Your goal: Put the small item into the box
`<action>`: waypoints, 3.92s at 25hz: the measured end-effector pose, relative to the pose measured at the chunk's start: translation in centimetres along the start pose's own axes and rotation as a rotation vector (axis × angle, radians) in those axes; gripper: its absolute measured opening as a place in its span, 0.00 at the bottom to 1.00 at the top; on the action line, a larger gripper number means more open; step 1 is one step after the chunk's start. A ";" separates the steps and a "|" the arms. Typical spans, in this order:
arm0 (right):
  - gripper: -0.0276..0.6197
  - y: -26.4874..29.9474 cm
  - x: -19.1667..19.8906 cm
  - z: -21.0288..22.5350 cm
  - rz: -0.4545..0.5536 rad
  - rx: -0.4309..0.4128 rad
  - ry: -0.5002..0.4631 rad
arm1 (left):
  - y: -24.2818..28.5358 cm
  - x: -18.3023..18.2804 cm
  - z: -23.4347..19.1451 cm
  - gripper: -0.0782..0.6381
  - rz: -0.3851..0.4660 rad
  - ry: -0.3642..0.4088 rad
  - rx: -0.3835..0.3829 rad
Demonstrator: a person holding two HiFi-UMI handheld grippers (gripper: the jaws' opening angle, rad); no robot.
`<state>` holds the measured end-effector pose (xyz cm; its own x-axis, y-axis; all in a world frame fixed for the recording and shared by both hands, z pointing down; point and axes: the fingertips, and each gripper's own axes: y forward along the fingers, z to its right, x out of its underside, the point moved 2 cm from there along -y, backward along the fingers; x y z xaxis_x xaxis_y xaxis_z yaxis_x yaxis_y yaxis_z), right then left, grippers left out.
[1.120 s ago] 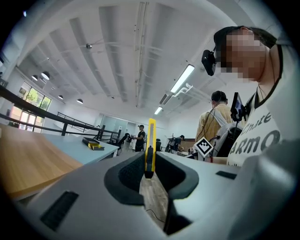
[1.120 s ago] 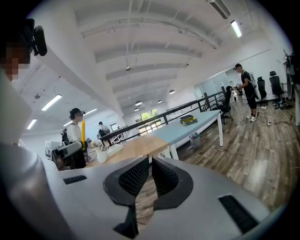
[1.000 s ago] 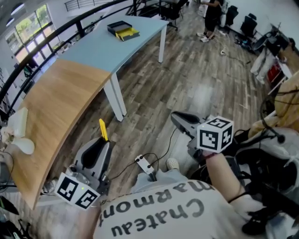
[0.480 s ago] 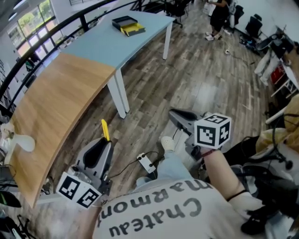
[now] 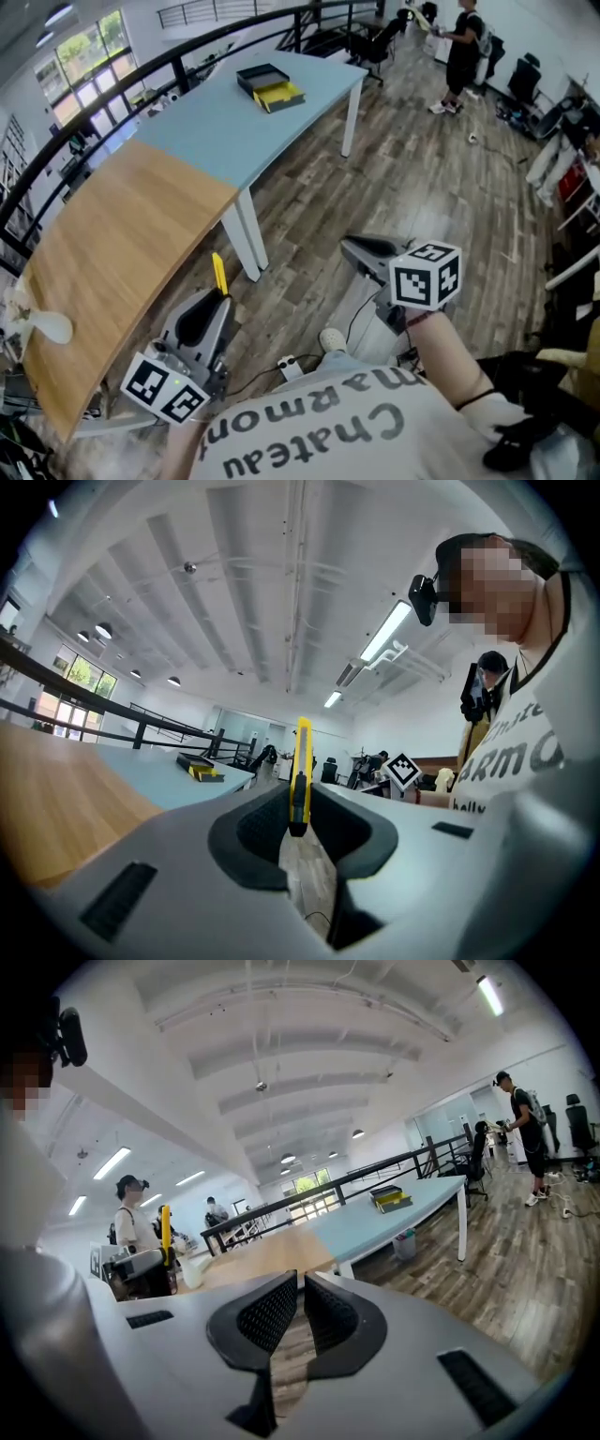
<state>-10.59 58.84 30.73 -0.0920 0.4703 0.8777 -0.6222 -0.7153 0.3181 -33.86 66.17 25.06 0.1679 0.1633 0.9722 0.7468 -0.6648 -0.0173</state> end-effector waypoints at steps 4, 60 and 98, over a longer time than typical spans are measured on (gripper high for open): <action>0.12 1.1 -3.4 6.1 -0.004 -0.003 -0.004 | 6.7 -0.4 -1.7 0.20 0.013 -0.022 -0.010; 0.12 22.7 -23.8 34.1 0.073 0.059 0.132 | 47.5 -8.8 -27.4 0.20 -0.017 -0.085 0.197; 0.12 43.8 -36.9 51.4 -0.091 -0.184 0.053 | 66.9 -9.9 -43.6 0.20 0.040 -0.148 -0.030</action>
<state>5.53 -16.39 30.64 -0.0666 0.5587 0.8267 -0.7606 -0.5647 0.3204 -13.63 -11.76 24.45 0.2918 0.2401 0.9258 0.7187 -0.6938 -0.0466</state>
